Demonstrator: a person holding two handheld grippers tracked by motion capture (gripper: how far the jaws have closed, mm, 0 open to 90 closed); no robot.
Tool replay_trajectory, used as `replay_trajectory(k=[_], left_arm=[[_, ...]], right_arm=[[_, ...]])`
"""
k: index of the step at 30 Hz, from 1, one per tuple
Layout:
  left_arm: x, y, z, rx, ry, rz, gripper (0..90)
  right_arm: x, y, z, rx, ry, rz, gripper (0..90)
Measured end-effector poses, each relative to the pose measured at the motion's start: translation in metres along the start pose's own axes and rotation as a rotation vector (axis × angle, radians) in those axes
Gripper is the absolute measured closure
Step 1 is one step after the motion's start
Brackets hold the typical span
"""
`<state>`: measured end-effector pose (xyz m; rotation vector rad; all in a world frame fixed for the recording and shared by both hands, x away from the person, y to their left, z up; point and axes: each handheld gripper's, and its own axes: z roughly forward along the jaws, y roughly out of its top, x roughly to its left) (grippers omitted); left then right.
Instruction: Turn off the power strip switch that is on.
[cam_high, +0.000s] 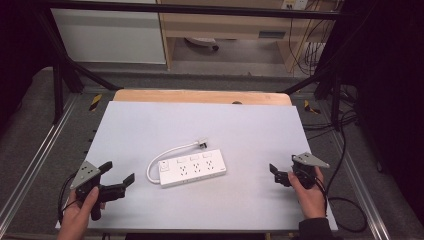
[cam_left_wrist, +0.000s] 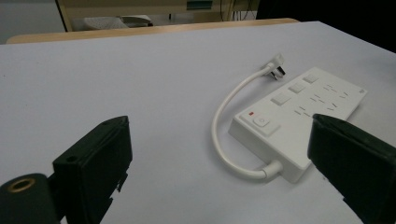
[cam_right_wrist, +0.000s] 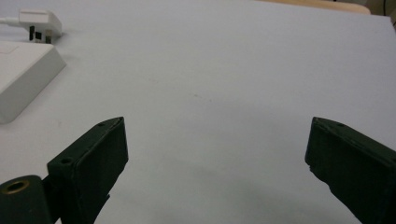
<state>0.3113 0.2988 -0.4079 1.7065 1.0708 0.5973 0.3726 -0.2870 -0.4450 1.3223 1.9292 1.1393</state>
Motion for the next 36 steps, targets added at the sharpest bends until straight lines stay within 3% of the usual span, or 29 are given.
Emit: replay_trajectory(k=[19,26,36], left_arm=[[0.0,0.0,0.0,0.003,-0.003,0.001,5.6],[0.0,0.0,-0.001,-0.001,-0.007,-0.004,5.1],[0.002,0.0,-0.003,-0.003,-0.004,-0.036,5.1]], right_arm=[[0.003,0.006,-0.006,-0.076,0.052,-0.007,5.6],[0.013,0.018,-0.016,-0.147,0.093,0.009,5.7],[0.028,0.034,-0.023,-0.2,0.141,-0.021,7.1]])
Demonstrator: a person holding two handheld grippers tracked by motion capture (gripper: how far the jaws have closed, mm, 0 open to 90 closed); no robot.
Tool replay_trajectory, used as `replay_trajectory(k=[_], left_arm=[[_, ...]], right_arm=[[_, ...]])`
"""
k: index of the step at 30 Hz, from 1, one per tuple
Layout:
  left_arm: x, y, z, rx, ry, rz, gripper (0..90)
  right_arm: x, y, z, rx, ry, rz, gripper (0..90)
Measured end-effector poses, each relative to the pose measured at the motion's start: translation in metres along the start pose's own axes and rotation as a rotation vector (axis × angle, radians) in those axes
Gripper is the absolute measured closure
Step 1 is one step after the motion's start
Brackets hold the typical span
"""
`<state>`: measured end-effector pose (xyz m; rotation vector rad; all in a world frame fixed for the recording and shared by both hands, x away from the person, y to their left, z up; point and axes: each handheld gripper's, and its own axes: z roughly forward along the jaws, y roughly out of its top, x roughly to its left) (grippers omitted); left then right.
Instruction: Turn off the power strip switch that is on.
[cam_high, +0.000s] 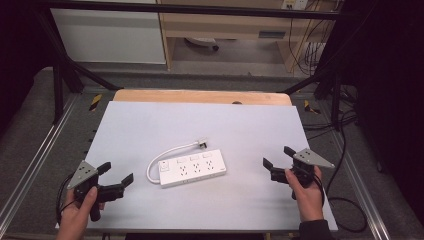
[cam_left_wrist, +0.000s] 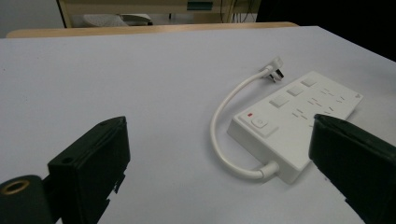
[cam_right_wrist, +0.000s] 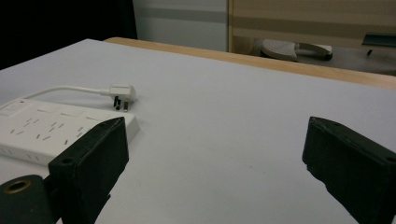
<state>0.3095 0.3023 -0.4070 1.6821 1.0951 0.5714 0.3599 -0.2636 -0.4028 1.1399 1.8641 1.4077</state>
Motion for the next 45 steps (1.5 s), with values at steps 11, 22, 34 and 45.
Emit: replay_trajectory(k=[11,22,34,45], left_arm=[[0.001,-0.001,-0.001,0.002,0.008,0.005,5.0],[0.001,-0.001,0.0,0.004,0.005,0.008,5.0],[0.001,-0.002,0.0,0.008,0.002,0.0,5.0],[0.0,-0.002,0.0,0.013,0.003,0.005,5.0]], right_arm=[[0.027,0.034,0.017,-0.003,0.052,-0.071,4.3],[0.043,0.063,0.035,-0.005,0.089,-0.088,3.8],[0.064,0.082,0.061,-0.023,0.138,-0.093,4.1],[0.077,0.086,0.081,-0.02,0.15,-0.11,5.3]])
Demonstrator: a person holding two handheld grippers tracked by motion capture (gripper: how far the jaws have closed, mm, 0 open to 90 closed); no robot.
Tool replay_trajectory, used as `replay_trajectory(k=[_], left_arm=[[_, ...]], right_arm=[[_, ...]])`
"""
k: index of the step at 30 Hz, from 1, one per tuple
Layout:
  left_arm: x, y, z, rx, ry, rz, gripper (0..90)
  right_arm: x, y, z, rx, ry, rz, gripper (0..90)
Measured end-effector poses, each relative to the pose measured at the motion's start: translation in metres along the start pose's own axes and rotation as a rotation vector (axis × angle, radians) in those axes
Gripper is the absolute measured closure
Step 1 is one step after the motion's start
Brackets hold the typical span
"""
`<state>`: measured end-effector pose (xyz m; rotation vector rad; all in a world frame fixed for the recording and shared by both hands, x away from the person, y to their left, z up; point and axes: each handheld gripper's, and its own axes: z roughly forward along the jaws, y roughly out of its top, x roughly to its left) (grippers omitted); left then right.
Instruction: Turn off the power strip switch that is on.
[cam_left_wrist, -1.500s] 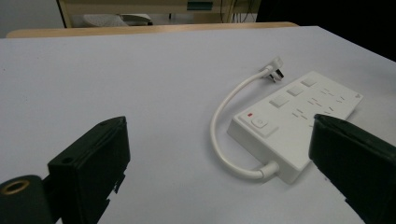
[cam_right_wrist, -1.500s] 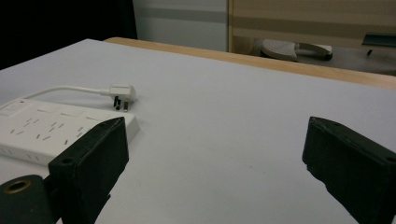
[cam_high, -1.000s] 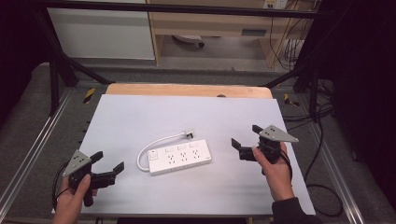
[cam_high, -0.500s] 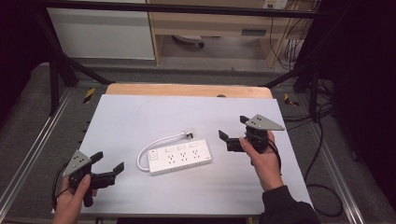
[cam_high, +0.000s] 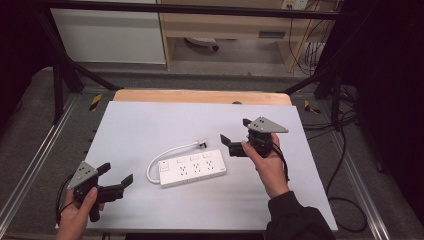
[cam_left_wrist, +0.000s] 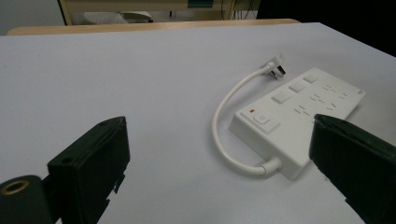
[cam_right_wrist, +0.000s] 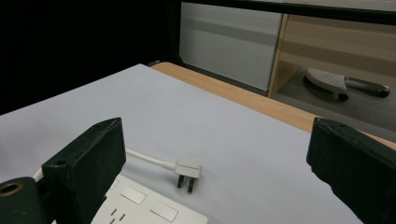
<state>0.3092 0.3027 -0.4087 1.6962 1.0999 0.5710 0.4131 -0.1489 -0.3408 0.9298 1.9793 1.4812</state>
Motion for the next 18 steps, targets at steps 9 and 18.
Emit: replay_trajectory(k=[9,18], left_arm=[[0.0,0.0,0.0,0.005,0.0,0.005,5.0],[0.0,0.0,0.001,0.001,0.008,0.019,5.0]], right_arm=[[0.01,0.001,0.02,0.002,0.029,0.0,6.6],[0.019,0.001,0.033,-0.009,0.056,0.007,5.9]])
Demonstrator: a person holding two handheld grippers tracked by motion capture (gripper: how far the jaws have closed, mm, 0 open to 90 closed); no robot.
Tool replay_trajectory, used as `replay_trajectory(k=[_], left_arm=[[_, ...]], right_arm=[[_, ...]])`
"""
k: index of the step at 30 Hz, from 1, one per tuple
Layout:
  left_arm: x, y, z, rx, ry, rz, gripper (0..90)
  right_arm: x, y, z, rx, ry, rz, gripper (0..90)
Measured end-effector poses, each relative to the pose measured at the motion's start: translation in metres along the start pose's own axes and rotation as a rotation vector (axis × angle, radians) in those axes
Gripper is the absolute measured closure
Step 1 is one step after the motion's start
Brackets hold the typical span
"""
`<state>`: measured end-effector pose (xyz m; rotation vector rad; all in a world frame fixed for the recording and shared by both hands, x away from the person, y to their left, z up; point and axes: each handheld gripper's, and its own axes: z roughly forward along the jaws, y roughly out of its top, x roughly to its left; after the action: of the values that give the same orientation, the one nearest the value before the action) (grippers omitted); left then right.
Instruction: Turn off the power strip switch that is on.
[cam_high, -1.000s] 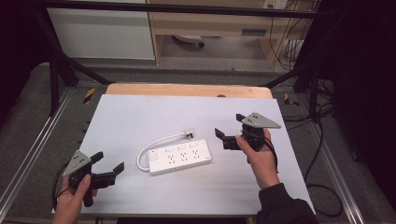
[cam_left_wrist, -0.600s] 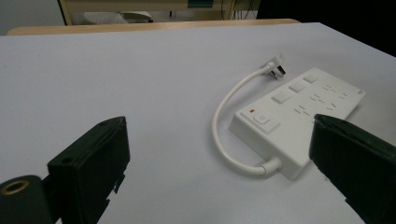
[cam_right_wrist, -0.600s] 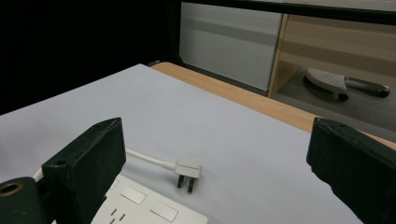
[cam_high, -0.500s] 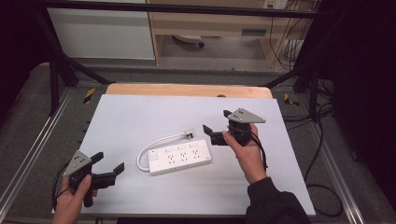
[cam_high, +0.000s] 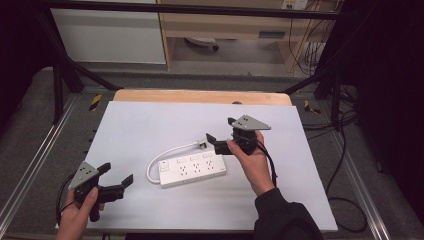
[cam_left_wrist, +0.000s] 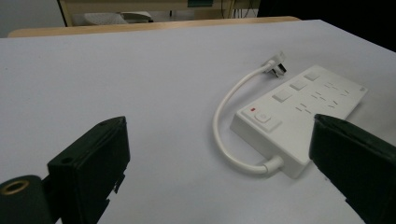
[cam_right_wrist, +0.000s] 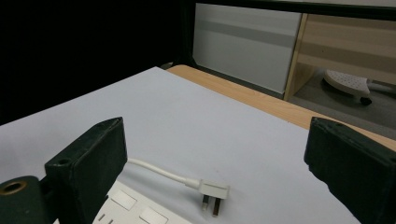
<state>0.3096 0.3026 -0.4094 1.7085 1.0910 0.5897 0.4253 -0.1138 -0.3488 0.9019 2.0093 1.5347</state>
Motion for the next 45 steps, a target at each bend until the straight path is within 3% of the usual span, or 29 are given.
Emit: replay_trajectory(k=[14,24,32,38,45], left_arm=[[0.001,0.0,0.001,0.003,0.003,-0.003,5.0],[0.001,0.0,0.001,0.007,0.002,-0.003,5.0],[0.001,0.0,0.001,0.008,0.002,-0.002,5.0],[0.001,0.0,0.001,0.007,0.001,-0.001,5.0],[0.0,0.0,0.001,0.008,0.0,0.002,5.0]], right_arm=[[0.011,-0.003,0.021,0.052,0.007,0.022,3.8],[0.018,-0.004,0.033,0.056,0.017,0.042,9.3],[0.029,-0.003,0.04,0.055,0.017,0.034,29.7],[0.036,-0.005,0.046,0.058,0.005,0.011,51.7],[0.039,-0.007,0.052,0.052,0.005,0.008,65.3]])
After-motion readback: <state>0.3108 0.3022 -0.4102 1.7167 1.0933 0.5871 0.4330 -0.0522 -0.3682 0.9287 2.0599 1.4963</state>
